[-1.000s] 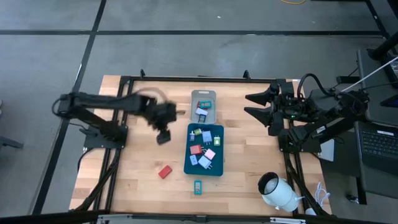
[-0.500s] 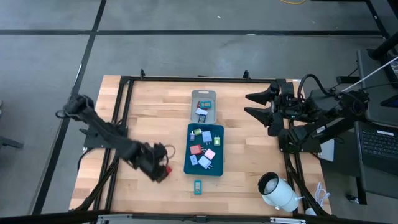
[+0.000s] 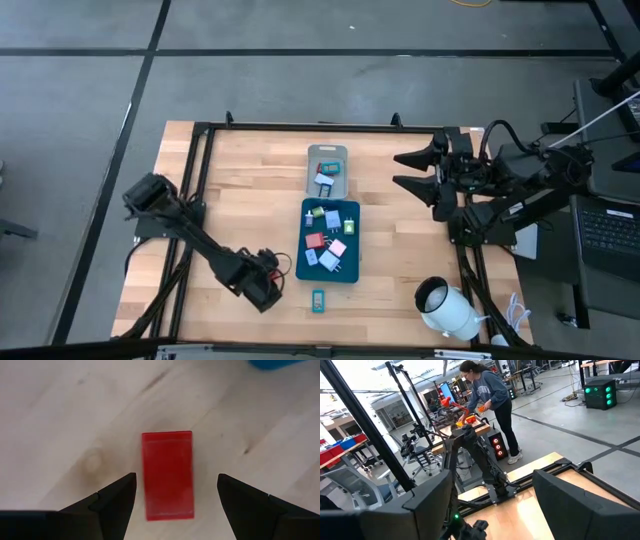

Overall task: Pick & Place Office items
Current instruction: Put the orange digital clock into the gray bin

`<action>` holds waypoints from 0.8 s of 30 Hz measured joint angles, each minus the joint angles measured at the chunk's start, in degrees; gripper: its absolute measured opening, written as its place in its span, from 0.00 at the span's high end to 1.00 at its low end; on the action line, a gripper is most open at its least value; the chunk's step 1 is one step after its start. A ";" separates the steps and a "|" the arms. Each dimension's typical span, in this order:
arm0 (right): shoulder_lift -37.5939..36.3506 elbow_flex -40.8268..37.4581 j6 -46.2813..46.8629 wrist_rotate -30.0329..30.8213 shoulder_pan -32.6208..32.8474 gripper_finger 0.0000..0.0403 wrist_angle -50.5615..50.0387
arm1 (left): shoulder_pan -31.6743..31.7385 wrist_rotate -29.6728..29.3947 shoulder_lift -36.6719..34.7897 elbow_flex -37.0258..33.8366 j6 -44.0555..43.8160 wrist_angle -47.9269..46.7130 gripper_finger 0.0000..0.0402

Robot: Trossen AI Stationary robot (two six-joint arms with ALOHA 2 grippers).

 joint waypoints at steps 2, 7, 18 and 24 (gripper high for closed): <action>0.00 0.01 0.00 0.01 0.27 0.30 0.00 | 0.64 1.50 1.15 0.01 1.36 1.75 0.32; 0.00 0.01 0.15 0.11 1.37 0.30 -0.01 | 2.04 3.82 2.83 0.05 0.32 2.34 0.32; -0.02 -0.01 0.85 0.68 3.09 0.30 0.62 | 6.57 7.01 3.01 -1.55 5.35 3.02 0.46; -0.02 0.00 0.44 2.37 4.37 0.30 1.81 | 8.55 7.88 2.53 -3.36 6.06 4.40 0.63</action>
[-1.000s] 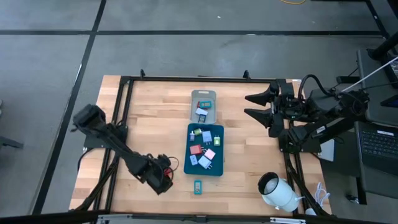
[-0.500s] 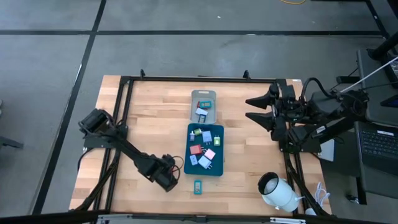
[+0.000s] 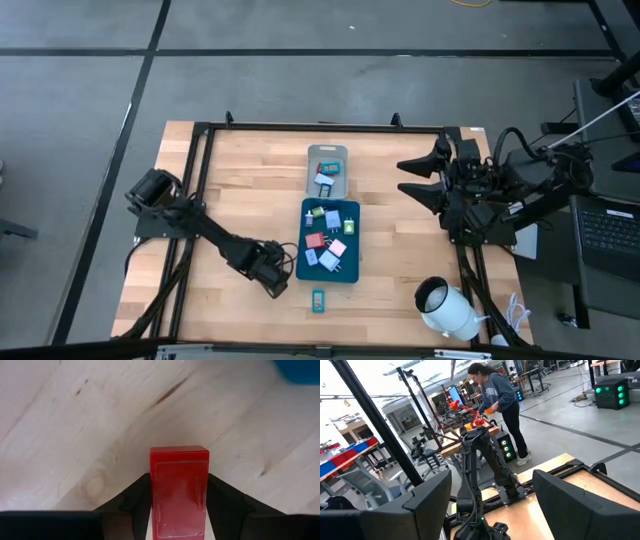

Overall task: Pick & Place Office items
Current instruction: Put the orange digital clock into the gray bin

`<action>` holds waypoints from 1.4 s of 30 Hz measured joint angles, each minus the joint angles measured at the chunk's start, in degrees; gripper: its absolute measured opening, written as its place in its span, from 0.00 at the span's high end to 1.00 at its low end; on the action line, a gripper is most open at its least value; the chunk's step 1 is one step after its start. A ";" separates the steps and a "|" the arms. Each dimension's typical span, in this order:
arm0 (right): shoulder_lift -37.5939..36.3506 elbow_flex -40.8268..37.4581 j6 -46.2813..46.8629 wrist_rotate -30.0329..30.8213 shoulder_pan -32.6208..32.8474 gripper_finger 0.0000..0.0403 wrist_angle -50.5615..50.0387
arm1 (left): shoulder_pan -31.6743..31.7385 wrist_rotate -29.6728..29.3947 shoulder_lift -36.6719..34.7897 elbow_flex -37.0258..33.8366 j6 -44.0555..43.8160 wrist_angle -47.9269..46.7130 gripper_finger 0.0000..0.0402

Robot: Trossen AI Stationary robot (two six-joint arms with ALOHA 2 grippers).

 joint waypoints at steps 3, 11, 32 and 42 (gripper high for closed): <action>0.00 0.01 -0.01 0.42 0.22 0.30 0.49 | 1.00 -0.77 -1.38 -0.45 3.03 0.32 0.63; 0.00 0.00 -0.61 0.36 0.22 0.30 2.19 | 13.30 -15.64 -13.12 -0.63 18.73 -6.55 0.62; 0.83 -0.01 -1.67 1.00 0.22 0.30 3.79 | 53.74 10.55 -7.17 10.09 67.53 19.99 0.61; 0.83 -0.01 -1.36 2.42 0.22 0.30 3.81 | 52.51 11.61 -0.52 15.71 69.62 20.07 0.55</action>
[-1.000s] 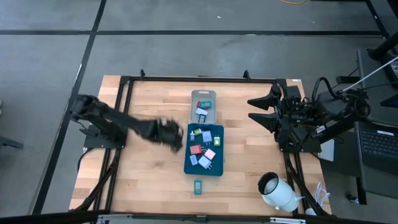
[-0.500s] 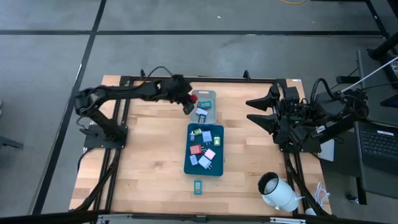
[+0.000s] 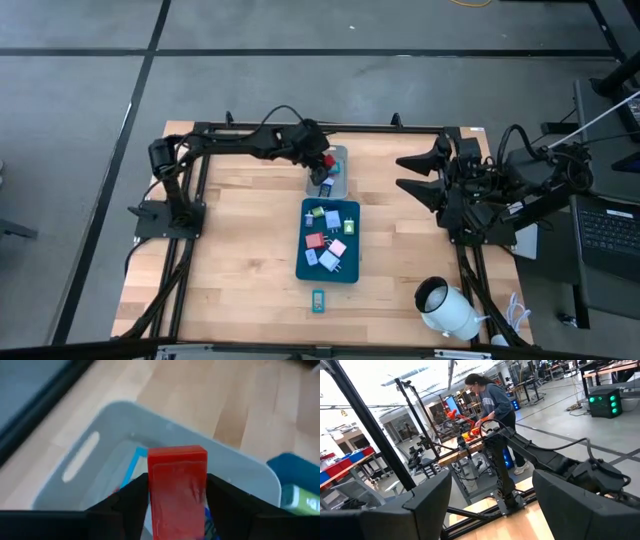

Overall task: Pick & Place Office items
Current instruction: Put the orange digital clock into the gray bin, then put the light blue digital clock into the gray bin

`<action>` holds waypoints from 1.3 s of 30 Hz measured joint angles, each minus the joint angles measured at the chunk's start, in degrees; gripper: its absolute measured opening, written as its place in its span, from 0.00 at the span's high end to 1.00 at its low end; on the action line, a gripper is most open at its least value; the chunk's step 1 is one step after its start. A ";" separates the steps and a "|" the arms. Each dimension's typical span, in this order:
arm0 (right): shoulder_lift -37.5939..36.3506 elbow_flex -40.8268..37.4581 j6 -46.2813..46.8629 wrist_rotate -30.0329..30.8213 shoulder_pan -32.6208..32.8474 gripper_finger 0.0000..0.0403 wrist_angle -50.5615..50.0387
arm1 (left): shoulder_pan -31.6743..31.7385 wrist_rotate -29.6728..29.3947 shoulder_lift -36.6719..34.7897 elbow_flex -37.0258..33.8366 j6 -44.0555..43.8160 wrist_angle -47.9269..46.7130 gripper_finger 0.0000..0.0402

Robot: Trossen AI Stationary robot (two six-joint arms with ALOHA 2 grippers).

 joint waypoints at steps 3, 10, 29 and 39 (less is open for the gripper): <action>0.00 0.00 -0.18 0.40 0.00 0.30 0.00 | 0.15 -0.06 0.09 -0.04 0.00 -1.73 0.47; 0.00 0.00 -0.56 0.38 0.00 0.30 -0.46 | -1.65 3.19 -4.88 -0.07 -0.03 -2.97 0.38; -0.13 0.00 -2.39 -0.75 0.89 0.30 -1.43 | -50.67 -10.42 -21.65 -0.02 -43.30 -26.89 0.38; -0.09 0.00 -0.08 -4.15 3.00 0.30 -4.53 | -59.57 -19.54 -5.28 -0.02 -72.91 -4.29 0.37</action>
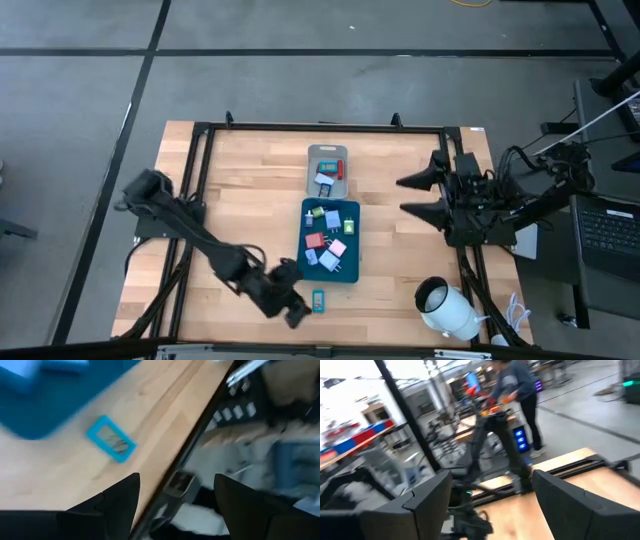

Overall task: Pick & Place Office items
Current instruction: Put the light blue digital clock into the gray bin

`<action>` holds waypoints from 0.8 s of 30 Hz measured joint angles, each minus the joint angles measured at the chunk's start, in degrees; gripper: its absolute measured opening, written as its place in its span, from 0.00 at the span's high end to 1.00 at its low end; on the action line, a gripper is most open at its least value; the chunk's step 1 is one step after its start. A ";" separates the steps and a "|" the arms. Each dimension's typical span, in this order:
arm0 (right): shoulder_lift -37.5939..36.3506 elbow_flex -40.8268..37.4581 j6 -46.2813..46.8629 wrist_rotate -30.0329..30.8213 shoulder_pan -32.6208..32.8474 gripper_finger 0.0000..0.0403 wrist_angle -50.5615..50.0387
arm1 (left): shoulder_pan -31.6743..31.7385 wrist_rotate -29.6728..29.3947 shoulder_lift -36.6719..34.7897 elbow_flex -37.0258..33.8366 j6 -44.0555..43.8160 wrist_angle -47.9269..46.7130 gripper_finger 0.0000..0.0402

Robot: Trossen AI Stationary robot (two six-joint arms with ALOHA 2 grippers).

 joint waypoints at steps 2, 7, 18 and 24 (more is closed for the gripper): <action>0.00 0.00 0.07 -2.34 0.12 0.30 -0.47 | 0.34 -0.52 3.60 0.00 -3.95 6.59 0.37; -0.07 0.00 0.78 -8.04 0.55 0.30 -0.72 | 2.00 -2.20 10.54 0.00 -9.42 18.66 0.38; 0.03 0.00 0.42 -9.04 4.09 0.30 -0.67 | 4.73 -1.68 15.26 0.00 -12.69 19.99 0.38; 0.93 0.00 1.02 -7.52 6.43 0.30 -0.70 | 3.61 -1.52 15.35 0.00 -15.41 18.65 0.38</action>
